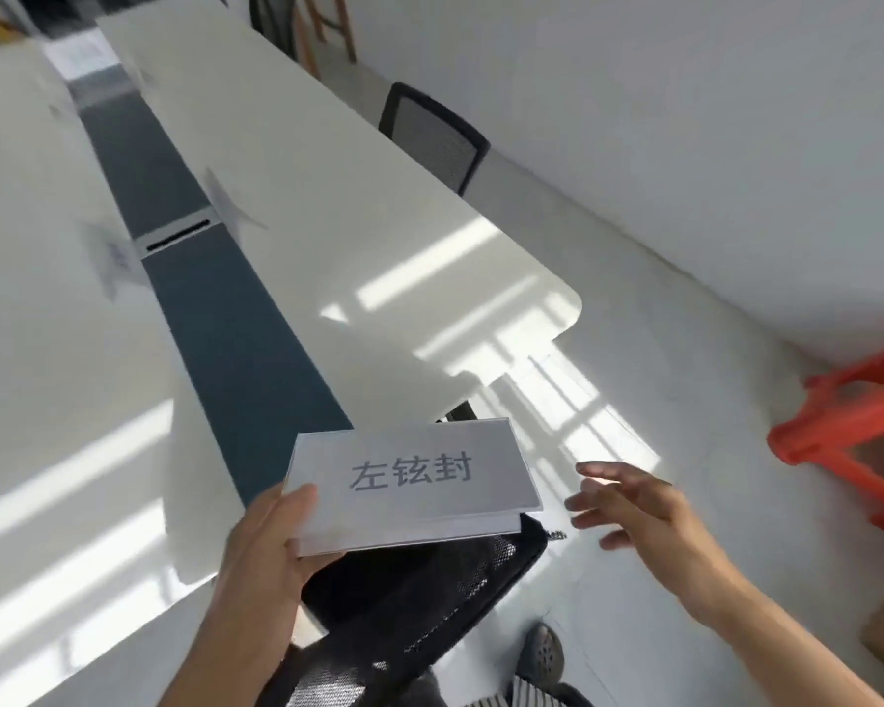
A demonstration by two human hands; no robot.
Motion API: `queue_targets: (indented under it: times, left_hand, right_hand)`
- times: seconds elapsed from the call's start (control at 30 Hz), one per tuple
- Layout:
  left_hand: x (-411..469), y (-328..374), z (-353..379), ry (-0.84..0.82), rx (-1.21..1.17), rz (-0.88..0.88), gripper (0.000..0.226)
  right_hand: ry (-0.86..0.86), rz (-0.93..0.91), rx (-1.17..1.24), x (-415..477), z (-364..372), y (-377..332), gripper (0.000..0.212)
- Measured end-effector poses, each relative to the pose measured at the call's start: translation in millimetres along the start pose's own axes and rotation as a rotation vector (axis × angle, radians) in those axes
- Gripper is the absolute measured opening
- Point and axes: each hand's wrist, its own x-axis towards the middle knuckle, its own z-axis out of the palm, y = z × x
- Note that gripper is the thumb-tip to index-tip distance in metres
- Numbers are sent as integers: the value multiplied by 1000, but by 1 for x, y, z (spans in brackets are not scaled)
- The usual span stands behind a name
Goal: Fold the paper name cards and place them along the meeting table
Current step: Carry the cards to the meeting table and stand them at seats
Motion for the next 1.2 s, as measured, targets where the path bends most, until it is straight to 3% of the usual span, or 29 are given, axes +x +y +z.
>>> queue_targets:
  times: [0.2, 0.33, 0.5, 0.67, 0.73, 0.8, 0.9, 1.07, 1.2]
  left_hand:
    - [-17, 1, -15, 218, -144, 28, 23]
    - [-13, 3, -38, 276, -185, 65, 36]
    - [26, 12, -72, 265, -232, 90, 40]
    - [106, 30, -122, 287, -280, 43, 37]
    - [151, 25, -148, 380, -181, 2, 32]
    - [194, 8, -171, 474, -8, -43, 28]
    - [245, -22, -195, 547, 441, -81, 44]
    - [302, -66, -213, 495, 1072, -98, 64]
    - [315, -103, -207, 496, 1284, -74, 82]
  right_hand:
    - [-462, 1, -48, 61, 49, -62, 69]
    - [-718, 55, -115, 93, 92, -87, 41]
    - [-809, 89, -230, 131, 138, -120, 37]
    - [-706, 16, -325, 181, 197, -161, 73]
    - [-659, -25, -362, 207, 225, -171, 79]
    - [-587, -39, -362, 236, 254, -177, 57]
    - [-465, -82, -370, 283, 301, -183, 36]
    - [-372, -257, -507, 356, 377, -190, 42]
    - [-305, -403, -635, 408, 420, -183, 45]
